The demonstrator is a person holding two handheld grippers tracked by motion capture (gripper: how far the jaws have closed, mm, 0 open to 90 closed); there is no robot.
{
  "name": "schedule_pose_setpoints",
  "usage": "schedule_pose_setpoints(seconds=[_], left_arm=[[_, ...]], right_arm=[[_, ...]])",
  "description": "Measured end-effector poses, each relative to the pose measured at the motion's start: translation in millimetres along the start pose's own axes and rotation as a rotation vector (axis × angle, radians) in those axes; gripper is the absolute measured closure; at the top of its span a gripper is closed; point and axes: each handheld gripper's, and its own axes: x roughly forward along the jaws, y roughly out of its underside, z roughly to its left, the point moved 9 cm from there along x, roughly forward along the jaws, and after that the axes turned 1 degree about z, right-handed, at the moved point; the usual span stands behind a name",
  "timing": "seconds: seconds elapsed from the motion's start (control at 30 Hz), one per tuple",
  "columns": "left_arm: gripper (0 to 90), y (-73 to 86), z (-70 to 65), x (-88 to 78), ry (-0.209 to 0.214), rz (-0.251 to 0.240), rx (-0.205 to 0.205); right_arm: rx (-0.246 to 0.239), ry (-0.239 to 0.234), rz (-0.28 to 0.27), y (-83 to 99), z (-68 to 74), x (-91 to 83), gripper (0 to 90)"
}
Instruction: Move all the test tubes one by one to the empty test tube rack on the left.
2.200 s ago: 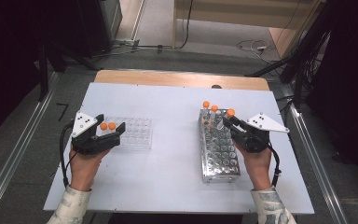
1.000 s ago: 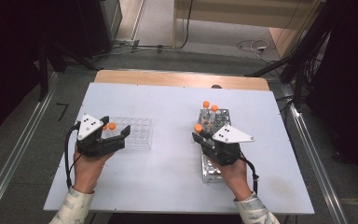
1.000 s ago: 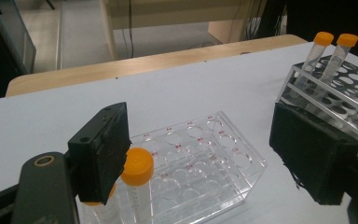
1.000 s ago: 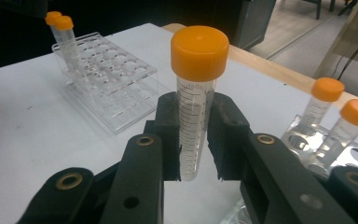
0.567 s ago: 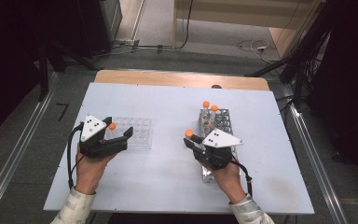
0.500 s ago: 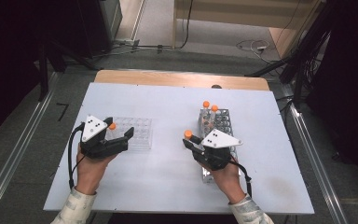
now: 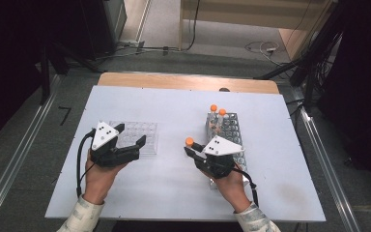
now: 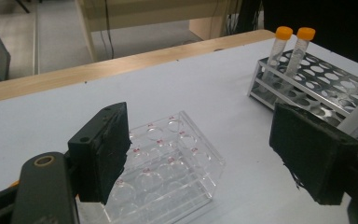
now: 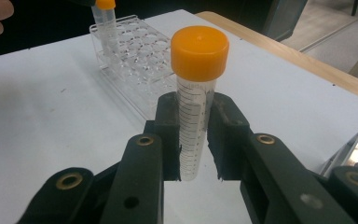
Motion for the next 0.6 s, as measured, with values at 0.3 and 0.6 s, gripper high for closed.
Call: schedule_pose_setpoints(seconds=[0.3,0.6], left_arm=[[20.3,-0.3,-14.4,1.5,0.027,0.003,0.024],[20.3,1.0,-26.5,4.3,0.064,0.008,0.033]], right_arm=[[-0.008,-0.013,0.005,0.0,5.4,2.8,72.6],[-0.019,-0.03,0.018,2.2,13.9,8.7,72.6]])
